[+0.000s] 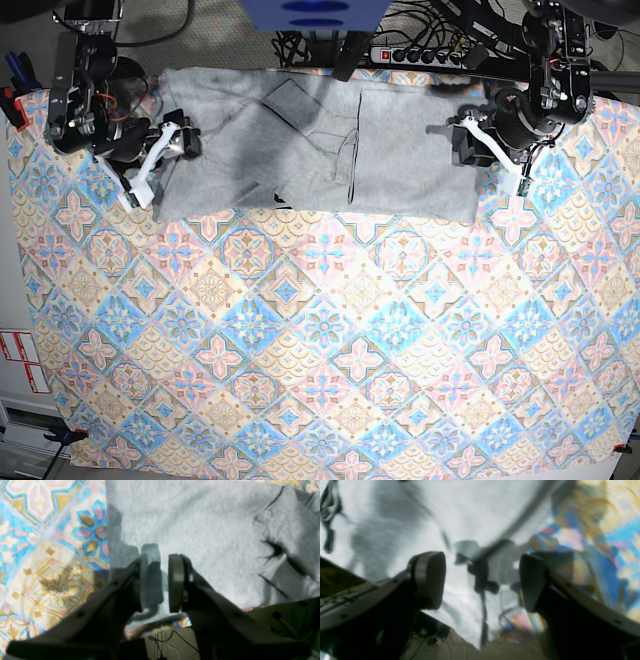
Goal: Fold the T-shirt properly
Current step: 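Grasp the folded band's end with the right gripper and hold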
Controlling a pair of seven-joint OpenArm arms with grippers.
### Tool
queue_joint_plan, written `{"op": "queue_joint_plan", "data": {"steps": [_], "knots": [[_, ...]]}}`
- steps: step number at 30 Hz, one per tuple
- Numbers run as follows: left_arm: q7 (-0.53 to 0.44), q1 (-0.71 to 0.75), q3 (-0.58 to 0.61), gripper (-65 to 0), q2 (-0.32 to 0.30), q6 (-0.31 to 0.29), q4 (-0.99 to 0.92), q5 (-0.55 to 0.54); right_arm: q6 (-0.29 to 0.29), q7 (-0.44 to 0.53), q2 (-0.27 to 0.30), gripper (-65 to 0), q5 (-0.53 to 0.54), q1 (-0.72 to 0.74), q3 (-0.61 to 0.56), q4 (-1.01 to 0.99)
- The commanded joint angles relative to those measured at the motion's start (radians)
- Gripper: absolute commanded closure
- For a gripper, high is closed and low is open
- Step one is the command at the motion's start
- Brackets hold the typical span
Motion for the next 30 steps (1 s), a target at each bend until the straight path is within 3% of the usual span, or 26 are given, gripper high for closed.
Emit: {"op": "queue_joint_plan", "data": {"steps": [1, 7, 25, 30], "knots": [[-0.014, -0.003, -0.004, -16.1, -0.01, -0.005, 0.014, -0.01, 0.003, 0.015, 0.011, -45.3, 0.008, 0.013, 0.003, 0.0], [-0.014, -0.003, -0.007, -16.1, -0.01, -0.005, 0.014, -0.01, 0.003, 0.015, -0.039, -45.6, 0.008, 0.063, -0.004, -0.095], [-0.014, -0.004, -0.004, -16.3, -0.01, -0.007, 0.014, -0.01, 0.003, 0.071, -0.041, -45.3, 0.005, 0.109, 0.003, -0.322], [-0.014, -0.004, -0.004, -16.3, -0.01, -0.007, 0.014, -0.01, 0.003, 0.084, -0.041, -45.3, 0.005, 0.109, 0.004, -0.304]]}}
